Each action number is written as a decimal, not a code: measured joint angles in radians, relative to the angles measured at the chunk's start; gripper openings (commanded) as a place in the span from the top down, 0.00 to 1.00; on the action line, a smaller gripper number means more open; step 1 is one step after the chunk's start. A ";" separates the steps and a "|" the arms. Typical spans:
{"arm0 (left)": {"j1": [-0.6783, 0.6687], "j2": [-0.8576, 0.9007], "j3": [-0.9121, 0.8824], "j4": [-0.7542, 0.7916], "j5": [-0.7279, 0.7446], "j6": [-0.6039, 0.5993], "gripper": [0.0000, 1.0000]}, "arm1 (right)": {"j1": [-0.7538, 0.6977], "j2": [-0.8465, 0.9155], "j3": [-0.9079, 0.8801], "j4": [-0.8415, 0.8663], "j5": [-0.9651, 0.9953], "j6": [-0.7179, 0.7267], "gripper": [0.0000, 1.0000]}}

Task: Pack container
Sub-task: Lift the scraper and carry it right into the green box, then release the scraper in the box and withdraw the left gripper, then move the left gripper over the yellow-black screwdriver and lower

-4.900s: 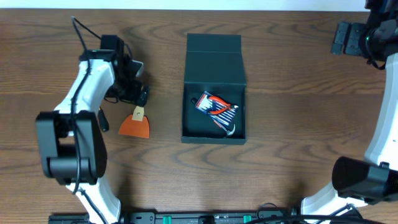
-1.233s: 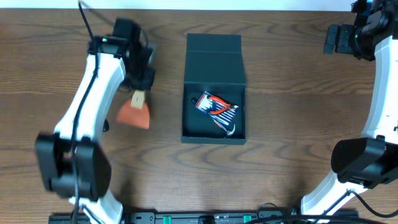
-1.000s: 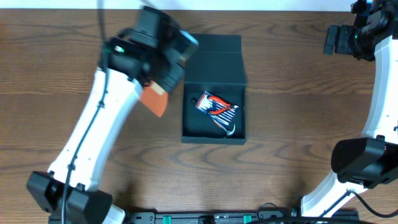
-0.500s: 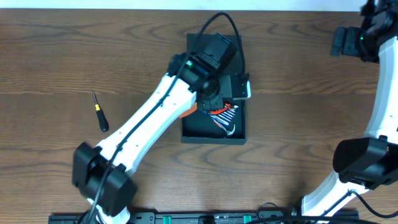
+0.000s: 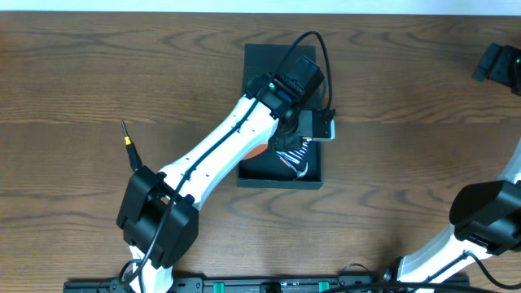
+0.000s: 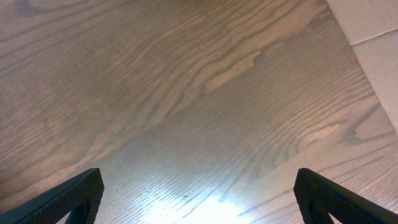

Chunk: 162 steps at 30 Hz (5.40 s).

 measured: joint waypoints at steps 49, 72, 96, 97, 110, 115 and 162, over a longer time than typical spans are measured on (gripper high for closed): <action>-0.040 0.121 -0.075 0.032 0.034 -0.013 0.29 | -0.002 0.042 0.000 -0.037 -0.006 0.003 0.01; 0.411 -0.343 0.080 -0.167 -0.233 -0.552 0.02 | -0.002 0.042 0.000 -0.058 -0.006 0.003 0.01; 0.983 -0.003 -0.098 -0.159 -0.027 -0.995 0.02 | -0.002 0.042 0.000 -0.066 -0.006 0.003 0.01; 0.979 0.010 -0.107 -0.145 -0.023 -0.996 0.02 | -0.002 0.042 0.000 -0.066 -0.006 0.003 0.01; 0.976 0.040 -0.378 0.096 0.031 -0.950 0.02 | -0.002 0.042 0.000 -0.066 -0.006 0.003 0.01; 0.976 0.040 -0.419 0.133 0.034 -0.935 0.02 | -0.002 0.042 0.000 -0.069 -0.006 0.003 0.01; 0.973 0.023 -0.481 0.211 -0.058 -0.945 0.01 | -0.002 0.042 0.000 -0.083 -0.006 0.003 0.01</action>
